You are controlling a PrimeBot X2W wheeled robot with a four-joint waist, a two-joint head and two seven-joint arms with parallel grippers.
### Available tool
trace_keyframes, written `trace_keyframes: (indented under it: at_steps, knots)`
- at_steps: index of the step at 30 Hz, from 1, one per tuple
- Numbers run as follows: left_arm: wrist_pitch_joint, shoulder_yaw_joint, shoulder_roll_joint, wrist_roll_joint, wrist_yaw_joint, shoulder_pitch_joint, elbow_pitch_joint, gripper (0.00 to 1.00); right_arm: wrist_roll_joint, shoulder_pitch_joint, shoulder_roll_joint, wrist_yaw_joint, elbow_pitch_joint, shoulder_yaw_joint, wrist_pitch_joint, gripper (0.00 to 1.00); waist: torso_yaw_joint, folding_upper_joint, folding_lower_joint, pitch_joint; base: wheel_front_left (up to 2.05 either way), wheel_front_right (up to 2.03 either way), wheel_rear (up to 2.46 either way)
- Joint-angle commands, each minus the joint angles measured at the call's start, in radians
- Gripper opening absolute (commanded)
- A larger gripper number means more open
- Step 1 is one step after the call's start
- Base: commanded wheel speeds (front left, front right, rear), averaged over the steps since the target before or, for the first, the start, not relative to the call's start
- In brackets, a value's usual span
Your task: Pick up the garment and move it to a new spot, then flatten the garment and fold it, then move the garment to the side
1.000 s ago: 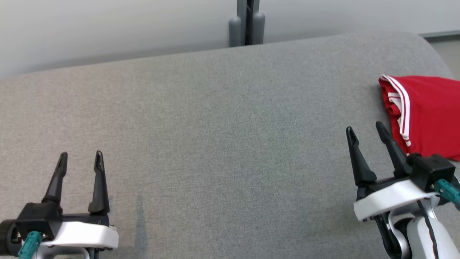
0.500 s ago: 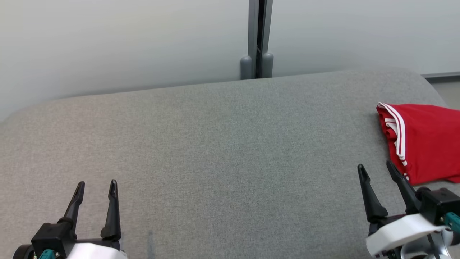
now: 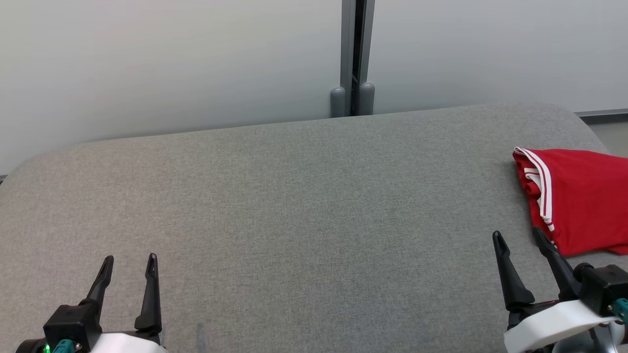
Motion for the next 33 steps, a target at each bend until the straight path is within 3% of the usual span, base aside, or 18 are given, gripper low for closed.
trace_keyframes:
  at_steps: [1,33]
  knots:
    - [-0.001,0.001,0.007,-0.003,0.005,-0.007,0.001,1.00,-0.001,0.007,0.000,-0.001,-0.006,-0.005,-0.001,1.00,0.001,-0.0001,0.0000,0.001,0.00,0.00,0.00]
    - [-0.007,-0.001,0.019,-0.027,0.011,-0.030,0.014,1.00,0.007,-0.009,0.008,0.000,0.004,-0.009,-0.015,1.00,0.016,-0.0001,0.0000,0.026,0.00,0.00,0.00]
